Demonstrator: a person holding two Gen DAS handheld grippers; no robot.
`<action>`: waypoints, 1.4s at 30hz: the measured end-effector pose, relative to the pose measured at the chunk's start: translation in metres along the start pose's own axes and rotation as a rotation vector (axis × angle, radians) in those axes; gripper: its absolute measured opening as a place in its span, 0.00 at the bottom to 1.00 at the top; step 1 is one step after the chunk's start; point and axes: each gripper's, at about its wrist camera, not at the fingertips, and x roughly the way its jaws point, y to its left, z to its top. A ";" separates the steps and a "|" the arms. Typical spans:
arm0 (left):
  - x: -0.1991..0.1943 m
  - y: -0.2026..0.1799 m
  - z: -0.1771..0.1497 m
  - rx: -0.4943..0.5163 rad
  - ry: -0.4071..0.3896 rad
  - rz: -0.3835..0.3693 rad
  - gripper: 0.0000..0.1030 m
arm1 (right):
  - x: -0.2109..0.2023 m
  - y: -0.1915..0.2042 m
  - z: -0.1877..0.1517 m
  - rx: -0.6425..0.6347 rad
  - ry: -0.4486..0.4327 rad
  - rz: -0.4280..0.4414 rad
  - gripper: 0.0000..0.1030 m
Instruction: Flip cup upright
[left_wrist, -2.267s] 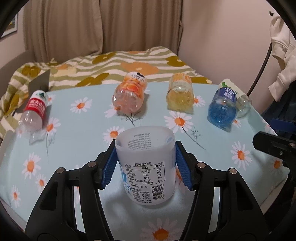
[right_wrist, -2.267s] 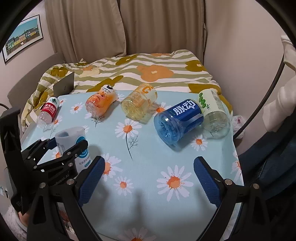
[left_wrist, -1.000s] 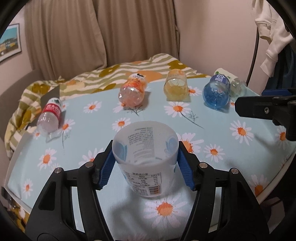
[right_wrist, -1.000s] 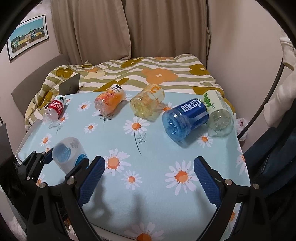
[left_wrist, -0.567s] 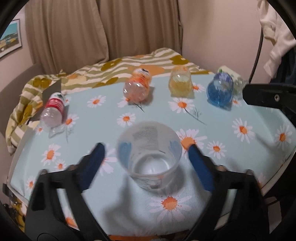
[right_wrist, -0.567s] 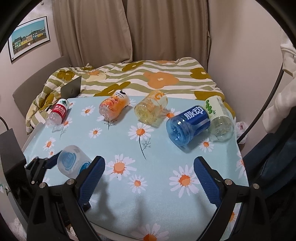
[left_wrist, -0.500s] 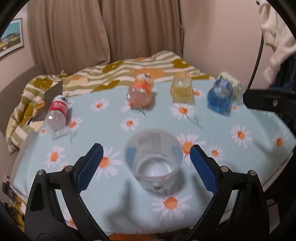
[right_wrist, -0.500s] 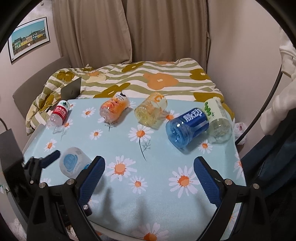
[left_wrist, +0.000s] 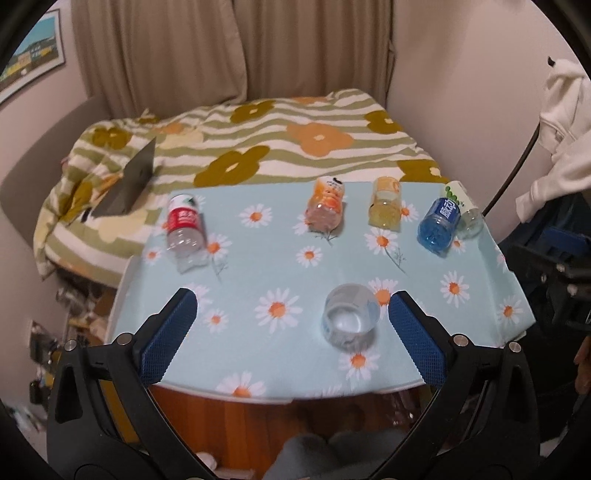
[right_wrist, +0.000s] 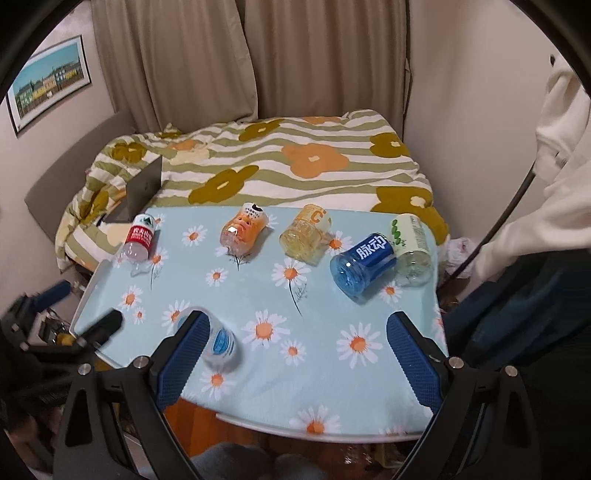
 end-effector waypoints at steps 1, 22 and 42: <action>-0.005 0.003 0.001 -0.001 0.006 0.003 1.00 | -0.004 0.003 -0.001 -0.004 0.002 -0.009 0.93; -0.033 0.029 -0.002 -0.031 -0.031 0.024 1.00 | -0.029 0.012 -0.023 0.104 0.019 -0.098 0.93; -0.036 0.026 0.004 -0.027 -0.053 0.025 1.00 | -0.036 0.011 -0.019 0.095 -0.010 -0.113 0.93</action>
